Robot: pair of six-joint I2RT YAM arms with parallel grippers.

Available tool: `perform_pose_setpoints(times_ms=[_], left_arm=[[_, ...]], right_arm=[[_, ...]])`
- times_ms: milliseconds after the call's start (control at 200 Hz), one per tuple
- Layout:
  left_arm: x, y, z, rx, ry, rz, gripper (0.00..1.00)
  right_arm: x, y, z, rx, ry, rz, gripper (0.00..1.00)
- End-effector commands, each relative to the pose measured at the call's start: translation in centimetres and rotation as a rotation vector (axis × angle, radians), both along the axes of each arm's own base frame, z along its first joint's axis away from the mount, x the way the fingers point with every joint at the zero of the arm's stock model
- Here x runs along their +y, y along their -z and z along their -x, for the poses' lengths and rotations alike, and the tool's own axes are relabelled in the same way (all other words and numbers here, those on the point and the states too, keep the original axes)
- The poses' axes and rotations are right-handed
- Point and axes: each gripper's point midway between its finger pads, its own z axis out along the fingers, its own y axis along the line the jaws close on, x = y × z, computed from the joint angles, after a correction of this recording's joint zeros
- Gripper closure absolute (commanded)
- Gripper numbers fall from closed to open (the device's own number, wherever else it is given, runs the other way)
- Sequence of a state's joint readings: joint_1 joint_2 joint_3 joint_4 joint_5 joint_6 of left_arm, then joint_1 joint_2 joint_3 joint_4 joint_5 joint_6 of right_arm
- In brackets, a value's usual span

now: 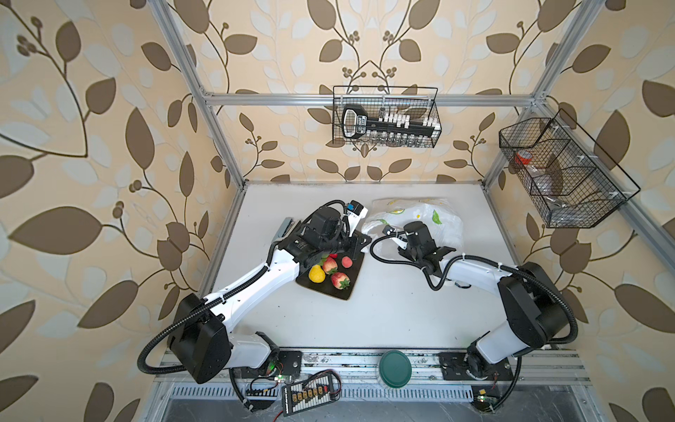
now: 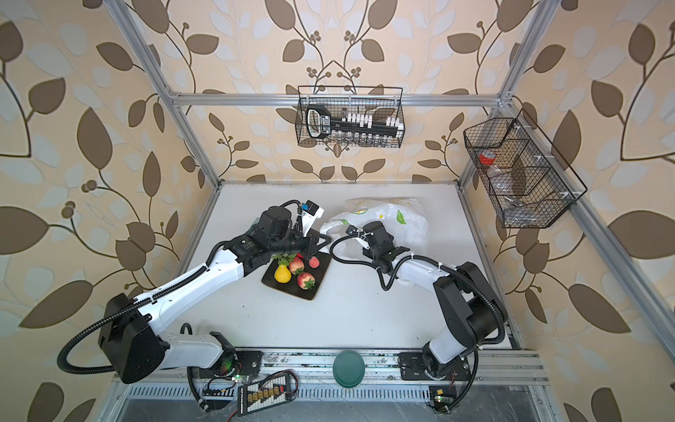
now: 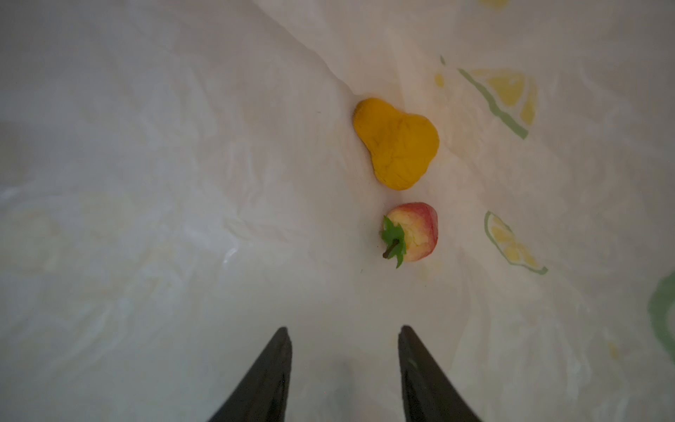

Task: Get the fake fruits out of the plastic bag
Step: 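Lower the right gripper toward the yellow fruit and strawberry in the bag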

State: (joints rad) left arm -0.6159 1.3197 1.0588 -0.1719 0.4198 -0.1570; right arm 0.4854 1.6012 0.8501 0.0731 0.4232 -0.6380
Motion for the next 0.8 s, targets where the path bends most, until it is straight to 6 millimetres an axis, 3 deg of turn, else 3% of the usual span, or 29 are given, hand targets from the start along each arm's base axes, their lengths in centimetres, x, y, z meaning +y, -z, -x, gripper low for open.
perform_pose_setpoints(times_ms=[0, 130, 255, 440, 580, 685, 795], left_arm=[[-0.1, -2.9, 0.7, -0.049, 0.019, 0.055, 1.00], [-0.3, -3.0, 1.0, -0.041, 0.017, 0.078, 1.00], [-0.9, -2.8, 1.4, -0.034, 0.023, 0.086, 1.00], [-2.6, -2.0, 2.4, -0.014, 0.060, 0.083, 1.00], [-3.5, -1.7, 2.6, -0.007, 0.079, 0.081, 1.00], [-4.0, -1.3, 2.7, 0.001, 0.093, 0.074, 1.00], [-4.3, -1.0, 2.9, 0.007, 0.102, 0.069, 1.00]], right_arm=[[-1.8, -0.1, -0.6, 0.021, 0.158, -0.038, 0.42], [-3.2, 0.2, -0.7, 0.072, 0.323, -0.172, 0.32], [-3.4, 0.7, -0.7, 0.158, 0.515, -0.471, 0.29], [-0.6, 0.1, -1.4, 0.221, 0.707, -1.000, 0.28], [2.0, -2.2, -3.3, 0.223, 0.784, -1.385, 0.28], [3.1, -3.1, -5.0, 0.233, 0.837, -1.561, 0.28], [3.4, -2.3, -6.6, 0.225, 0.928, -1.610, 0.27]])
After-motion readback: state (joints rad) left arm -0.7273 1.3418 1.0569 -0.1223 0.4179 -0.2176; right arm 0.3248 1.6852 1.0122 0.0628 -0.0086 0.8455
